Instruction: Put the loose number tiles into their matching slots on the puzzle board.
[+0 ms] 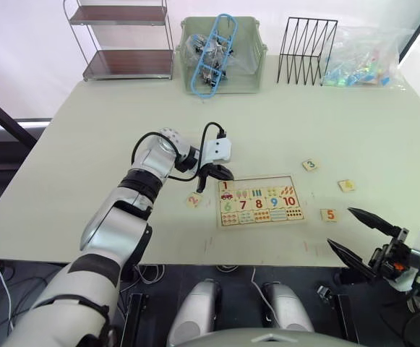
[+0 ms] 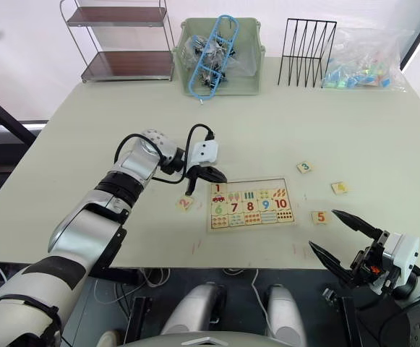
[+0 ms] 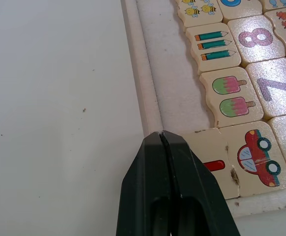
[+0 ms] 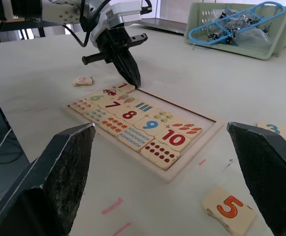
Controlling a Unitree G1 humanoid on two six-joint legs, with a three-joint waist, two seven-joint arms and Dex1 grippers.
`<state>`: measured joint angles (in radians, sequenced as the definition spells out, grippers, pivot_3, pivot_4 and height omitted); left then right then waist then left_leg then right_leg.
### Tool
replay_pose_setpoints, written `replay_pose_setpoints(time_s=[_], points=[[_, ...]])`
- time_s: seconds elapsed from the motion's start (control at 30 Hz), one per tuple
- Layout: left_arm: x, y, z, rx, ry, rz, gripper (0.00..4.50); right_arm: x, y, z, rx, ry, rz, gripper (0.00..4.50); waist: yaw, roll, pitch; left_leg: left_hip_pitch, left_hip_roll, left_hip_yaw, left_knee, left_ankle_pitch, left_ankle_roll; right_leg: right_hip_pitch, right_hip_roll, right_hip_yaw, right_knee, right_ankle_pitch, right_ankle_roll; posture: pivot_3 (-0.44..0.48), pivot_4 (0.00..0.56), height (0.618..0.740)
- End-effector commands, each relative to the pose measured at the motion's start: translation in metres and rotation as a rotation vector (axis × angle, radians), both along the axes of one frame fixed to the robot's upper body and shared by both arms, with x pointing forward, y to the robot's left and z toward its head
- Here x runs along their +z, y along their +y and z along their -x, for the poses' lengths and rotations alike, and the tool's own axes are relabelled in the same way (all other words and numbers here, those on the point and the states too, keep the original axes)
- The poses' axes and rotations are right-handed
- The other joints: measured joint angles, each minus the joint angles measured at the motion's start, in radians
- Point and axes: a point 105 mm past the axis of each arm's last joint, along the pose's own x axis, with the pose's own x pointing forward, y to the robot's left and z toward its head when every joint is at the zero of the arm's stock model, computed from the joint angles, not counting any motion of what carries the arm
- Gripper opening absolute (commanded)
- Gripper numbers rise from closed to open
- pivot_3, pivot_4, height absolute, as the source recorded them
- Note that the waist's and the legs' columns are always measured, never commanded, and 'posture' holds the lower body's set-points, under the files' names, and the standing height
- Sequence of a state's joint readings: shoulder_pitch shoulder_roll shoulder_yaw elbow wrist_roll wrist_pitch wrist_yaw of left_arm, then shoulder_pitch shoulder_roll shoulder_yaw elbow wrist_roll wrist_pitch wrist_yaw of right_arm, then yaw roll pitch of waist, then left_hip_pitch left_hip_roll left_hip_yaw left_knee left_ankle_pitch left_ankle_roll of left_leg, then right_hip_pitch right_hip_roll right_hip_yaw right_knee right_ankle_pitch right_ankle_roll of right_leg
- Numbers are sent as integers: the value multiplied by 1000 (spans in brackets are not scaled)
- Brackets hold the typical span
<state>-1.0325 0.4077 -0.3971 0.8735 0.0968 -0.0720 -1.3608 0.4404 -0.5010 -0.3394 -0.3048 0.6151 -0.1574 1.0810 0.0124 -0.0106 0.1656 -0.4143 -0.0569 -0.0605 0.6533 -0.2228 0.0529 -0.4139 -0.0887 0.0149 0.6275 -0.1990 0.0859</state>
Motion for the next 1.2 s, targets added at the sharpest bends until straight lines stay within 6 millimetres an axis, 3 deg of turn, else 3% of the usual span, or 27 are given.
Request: replay_pose_setpoints(time_s=[0.03,0.3,0.63,0.8,1.03,1.2], points=[[8,3,0,0,-20,31,33,6,-2,0,-1,-29,4,4500,0,0,0,0,0,0,0,0,0,0,0,0,0,0,0,0,150,739],[24,9,-10,77,-45,118,33,2,-3,-3,-11,-21,19,4500,1,0,0,0,0,0,0,0,0,0,0,0,0,0,0,0,150,739],[63,30,-19,241,-33,378,33,-2,-1,-10,-70,-19,-15,4500,-1,0,0,0,0,-1,0,0,0,0,0,0,0,0,0,0,150,739],[70,50,-10,282,-45,454,33,-6,1,-13,-102,-12,-31,4500,-3,0,0,0,0,-1,0,0,0,0,0,0,0,0,0,0,150,739],[57,79,8,382,-99,440,33,-8,3,-21,-132,-2,-78,4500,-3,1,0,1,1,-1,0,0,0,0,0,0,1,0,0,0,150,739],[59,104,31,518,-8,607,33,-5,1,-26,-107,-4,-68,4500,0,1,0,1,1,-1,0,0,-1,-1,0,1,1,0,-1,0,150,739]])
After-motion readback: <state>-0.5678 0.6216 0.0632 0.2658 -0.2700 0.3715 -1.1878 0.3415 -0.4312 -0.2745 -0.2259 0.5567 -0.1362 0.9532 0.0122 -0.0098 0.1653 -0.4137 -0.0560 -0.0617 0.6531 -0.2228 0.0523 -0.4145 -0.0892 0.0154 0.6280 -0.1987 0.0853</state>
